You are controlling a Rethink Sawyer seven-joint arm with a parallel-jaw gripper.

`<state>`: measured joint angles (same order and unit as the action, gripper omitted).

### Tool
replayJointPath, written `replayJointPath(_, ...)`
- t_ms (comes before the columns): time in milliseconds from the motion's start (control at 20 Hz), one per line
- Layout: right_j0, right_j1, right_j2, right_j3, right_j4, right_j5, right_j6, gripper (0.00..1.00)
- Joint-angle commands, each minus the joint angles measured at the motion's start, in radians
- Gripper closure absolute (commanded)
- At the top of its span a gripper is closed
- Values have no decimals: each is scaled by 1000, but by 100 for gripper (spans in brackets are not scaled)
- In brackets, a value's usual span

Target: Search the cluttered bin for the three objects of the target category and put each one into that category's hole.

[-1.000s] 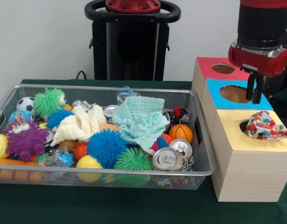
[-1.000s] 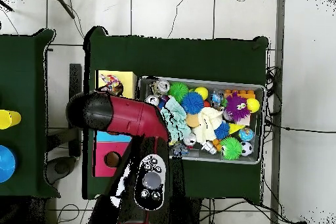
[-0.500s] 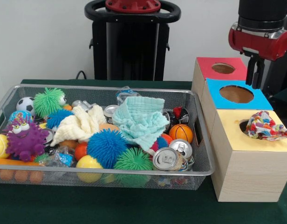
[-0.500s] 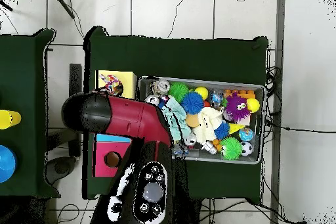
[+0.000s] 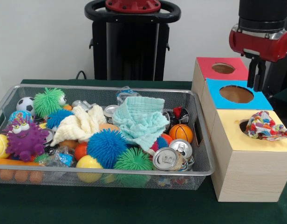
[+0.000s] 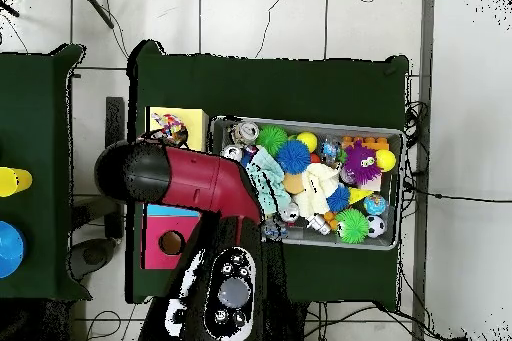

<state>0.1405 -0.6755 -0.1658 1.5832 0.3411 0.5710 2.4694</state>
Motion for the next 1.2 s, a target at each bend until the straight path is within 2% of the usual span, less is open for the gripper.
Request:
replayJointPath(50, -10, 50, 60, 74, 49, -123, 193, 100)
replayJointPath(600, 40, 86, 17, 46, 89, -190, 237, 100)
replayJointPath(900, 26, 107, 67, 73, 132, -301, 238, 100)
replayJointPath(1200, 34, 160, 70, 77, 122, -378, 204, 100)
